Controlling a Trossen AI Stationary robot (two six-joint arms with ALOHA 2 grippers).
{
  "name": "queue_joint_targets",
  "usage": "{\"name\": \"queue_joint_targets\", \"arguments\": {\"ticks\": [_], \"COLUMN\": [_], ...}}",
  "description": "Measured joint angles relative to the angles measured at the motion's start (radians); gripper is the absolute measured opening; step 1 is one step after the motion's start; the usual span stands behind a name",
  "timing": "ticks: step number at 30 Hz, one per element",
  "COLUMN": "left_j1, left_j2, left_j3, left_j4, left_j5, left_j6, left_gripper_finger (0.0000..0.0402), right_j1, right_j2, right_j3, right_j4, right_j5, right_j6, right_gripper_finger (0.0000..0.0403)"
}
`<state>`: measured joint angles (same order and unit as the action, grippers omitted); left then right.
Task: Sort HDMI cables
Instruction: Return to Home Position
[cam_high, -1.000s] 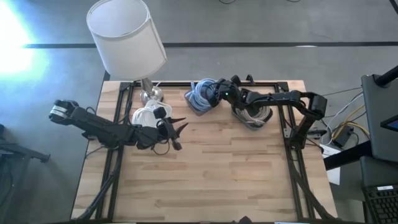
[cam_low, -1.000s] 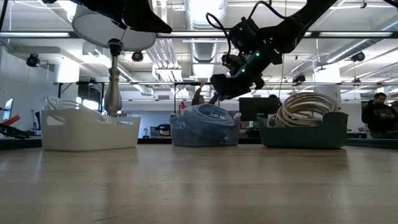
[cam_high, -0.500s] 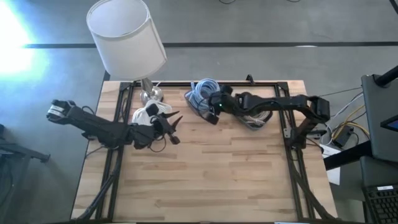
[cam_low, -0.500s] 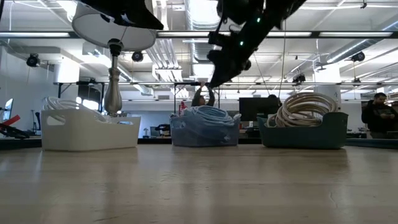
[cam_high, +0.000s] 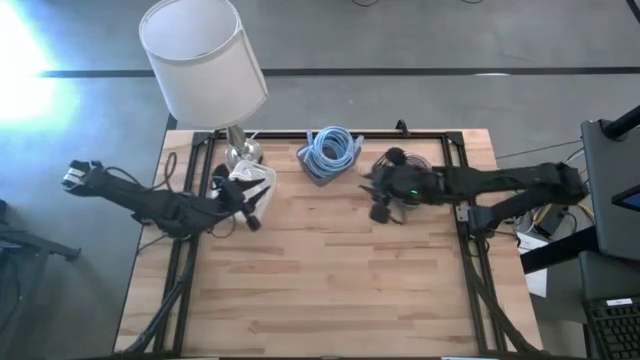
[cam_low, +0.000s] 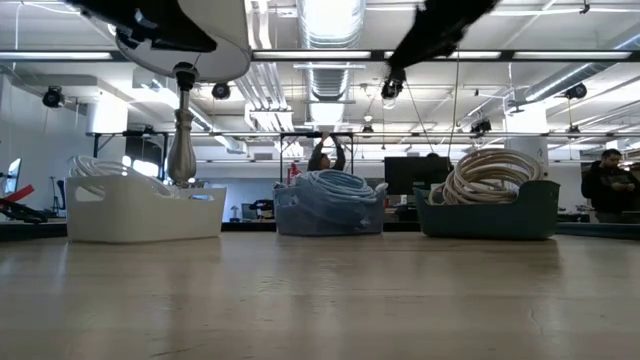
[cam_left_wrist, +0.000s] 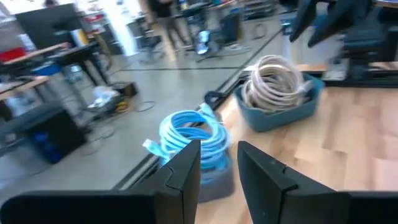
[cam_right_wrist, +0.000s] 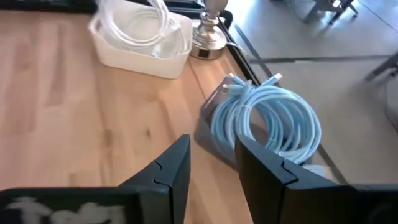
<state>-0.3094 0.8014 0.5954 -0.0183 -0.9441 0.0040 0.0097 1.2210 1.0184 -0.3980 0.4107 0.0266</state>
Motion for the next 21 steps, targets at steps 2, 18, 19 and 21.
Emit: {"name": "queue_joint_targets", "arguments": {"ticks": [2, 18, 19, 21], "left_j1": [0.0, 0.0, 0.0, 0.001], "left_j2": [-0.06, -0.388, -0.398, -0.418], "left_j3": [-0.043, -0.32, -0.34, -0.381], "left_j4": [-0.001, 0.142, 0.174, 0.231], "left_j5": [0.058, 0.363, 0.382, 0.424], "left_j6": [0.01, 0.074, 0.095, 0.132], "left_gripper_finger": [0.011, 0.011, 0.011, 0.011], "right_j1": [0.018, 0.038, 0.038, 0.038], "right_j2": [-0.08, -0.53, -0.55, -0.587], "right_j3": [-0.077, -0.567, -0.581, -0.602], "right_j4": [0.037, 0.503, 0.507, 0.509], "right_j5": [0.0, -0.099, -0.137, -0.204], "right_j6": [0.022, -0.035, -0.037, -0.042], "right_gripper_finger": [0.0127, 0.0127, 0.0127, 0.0129]}}
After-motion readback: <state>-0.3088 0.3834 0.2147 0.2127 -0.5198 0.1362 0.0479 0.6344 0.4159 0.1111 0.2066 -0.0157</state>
